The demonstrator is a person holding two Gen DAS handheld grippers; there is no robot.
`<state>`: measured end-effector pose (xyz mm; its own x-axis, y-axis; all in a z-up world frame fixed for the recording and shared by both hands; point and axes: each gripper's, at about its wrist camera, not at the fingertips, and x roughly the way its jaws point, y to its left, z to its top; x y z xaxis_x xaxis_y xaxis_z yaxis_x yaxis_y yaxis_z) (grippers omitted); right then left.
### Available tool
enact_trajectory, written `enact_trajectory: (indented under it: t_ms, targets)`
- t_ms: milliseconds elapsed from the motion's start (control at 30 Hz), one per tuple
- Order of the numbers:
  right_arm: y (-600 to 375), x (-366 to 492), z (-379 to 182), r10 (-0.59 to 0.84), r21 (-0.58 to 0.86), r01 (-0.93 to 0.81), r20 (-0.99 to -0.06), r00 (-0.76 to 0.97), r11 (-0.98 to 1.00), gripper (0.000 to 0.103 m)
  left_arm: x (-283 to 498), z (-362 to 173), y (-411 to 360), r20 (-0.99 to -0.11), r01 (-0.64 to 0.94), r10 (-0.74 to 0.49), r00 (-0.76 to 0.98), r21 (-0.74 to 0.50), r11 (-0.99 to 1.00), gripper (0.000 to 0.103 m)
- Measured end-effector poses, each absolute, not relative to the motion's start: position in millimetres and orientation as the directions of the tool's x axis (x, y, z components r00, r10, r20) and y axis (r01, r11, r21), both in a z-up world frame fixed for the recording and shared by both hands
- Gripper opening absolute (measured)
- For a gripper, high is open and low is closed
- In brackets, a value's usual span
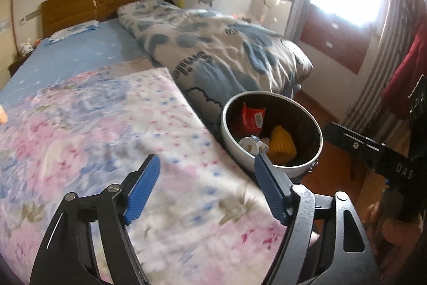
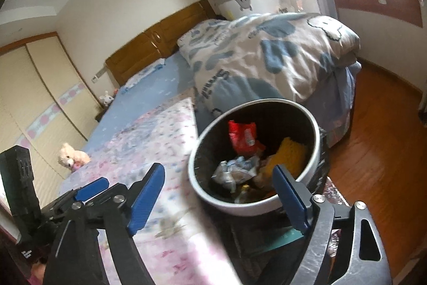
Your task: Collect trash
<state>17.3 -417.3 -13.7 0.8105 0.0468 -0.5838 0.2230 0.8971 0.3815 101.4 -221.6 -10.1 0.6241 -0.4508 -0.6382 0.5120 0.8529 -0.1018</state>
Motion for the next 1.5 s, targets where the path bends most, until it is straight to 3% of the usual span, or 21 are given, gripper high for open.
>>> enact_trajectory:
  t_ms: [500,633,800,1067,1500]
  targets:
    - [-349,0,15,0.012,0.297,0.172,-0.529,0.848,0.939,0.095,59,26,-145,-0.47,0.381,-0.352,0.809,-0.036,0.924,0.101]
    - [-330,-10,42,-0.059,0.206,0.166,-0.444,0.894,0.964,0.1,42,46,-126,-0.364,0.312,-0.298,0.882,-0.021,0.95,0.103]
    - [-302,-39,67,-0.208,0.062,0.229,-0.242,0.948,0.971,0.103,24,50,-112,-0.271,0.223,-0.212,0.939,0.012,0.975,0.103]
    - [-297,-30,34,-0.177,0.086,0.211,-0.303,0.936,0.974,0.103,29,22,-115,-0.321,0.144,-0.109,0.941,0.087,0.986,0.103]
    - [-295,-27,9,-0.16,0.102,0.209,-0.359,0.92,0.973,0.103,34,5,-113,-0.352,0.117,-0.072,0.933,0.108,0.987,0.103]
